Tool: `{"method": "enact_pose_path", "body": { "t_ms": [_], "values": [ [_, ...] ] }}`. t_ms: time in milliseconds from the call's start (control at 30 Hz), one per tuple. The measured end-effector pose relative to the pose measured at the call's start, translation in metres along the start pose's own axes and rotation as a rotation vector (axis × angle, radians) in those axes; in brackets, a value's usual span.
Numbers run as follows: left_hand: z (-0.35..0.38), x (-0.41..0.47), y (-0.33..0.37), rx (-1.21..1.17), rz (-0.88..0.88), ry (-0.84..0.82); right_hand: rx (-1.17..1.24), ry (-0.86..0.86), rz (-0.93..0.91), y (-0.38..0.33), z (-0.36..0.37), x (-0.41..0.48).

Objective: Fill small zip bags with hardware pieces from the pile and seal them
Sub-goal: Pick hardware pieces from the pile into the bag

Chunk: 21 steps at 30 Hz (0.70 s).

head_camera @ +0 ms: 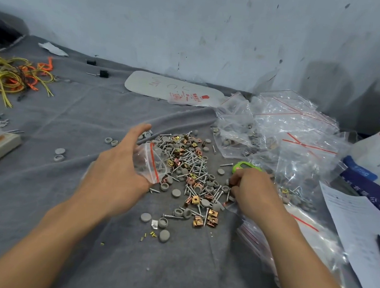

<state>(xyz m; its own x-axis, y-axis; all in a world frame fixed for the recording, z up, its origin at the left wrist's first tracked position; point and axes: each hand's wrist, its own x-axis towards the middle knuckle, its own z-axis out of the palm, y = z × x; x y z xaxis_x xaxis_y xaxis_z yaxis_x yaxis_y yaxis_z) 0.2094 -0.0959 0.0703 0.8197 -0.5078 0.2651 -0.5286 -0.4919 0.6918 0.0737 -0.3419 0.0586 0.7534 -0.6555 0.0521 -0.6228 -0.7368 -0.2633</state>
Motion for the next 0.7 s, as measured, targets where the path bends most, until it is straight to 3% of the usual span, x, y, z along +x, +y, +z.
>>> {"method": "enact_pose_path", "body": {
  "t_ms": [100,233,400,600,700],
  "values": [
    [-0.001,0.000,0.000,0.002,-0.006,-0.003,0.054,0.073,0.000,0.004,0.005,-0.001],
    [-0.004,-0.001,0.004,-0.013,-0.017,-0.026,0.379,0.167,-0.047,-0.004,0.000,-0.008],
    [-0.008,-0.005,0.009,-0.037,-0.021,-0.046,0.622,0.028,-0.063,-0.025,-0.007,-0.022],
    [-0.008,-0.002,0.005,-0.069,-0.040,-0.021,0.307,-0.181,-0.102,-0.037,-0.011,-0.021],
    [-0.007,0.003,0.001,-0.103,-0.042,0.022,0.322,-0.062,-0.125,-0.047,-0.013,-0.014]
  ]
}}
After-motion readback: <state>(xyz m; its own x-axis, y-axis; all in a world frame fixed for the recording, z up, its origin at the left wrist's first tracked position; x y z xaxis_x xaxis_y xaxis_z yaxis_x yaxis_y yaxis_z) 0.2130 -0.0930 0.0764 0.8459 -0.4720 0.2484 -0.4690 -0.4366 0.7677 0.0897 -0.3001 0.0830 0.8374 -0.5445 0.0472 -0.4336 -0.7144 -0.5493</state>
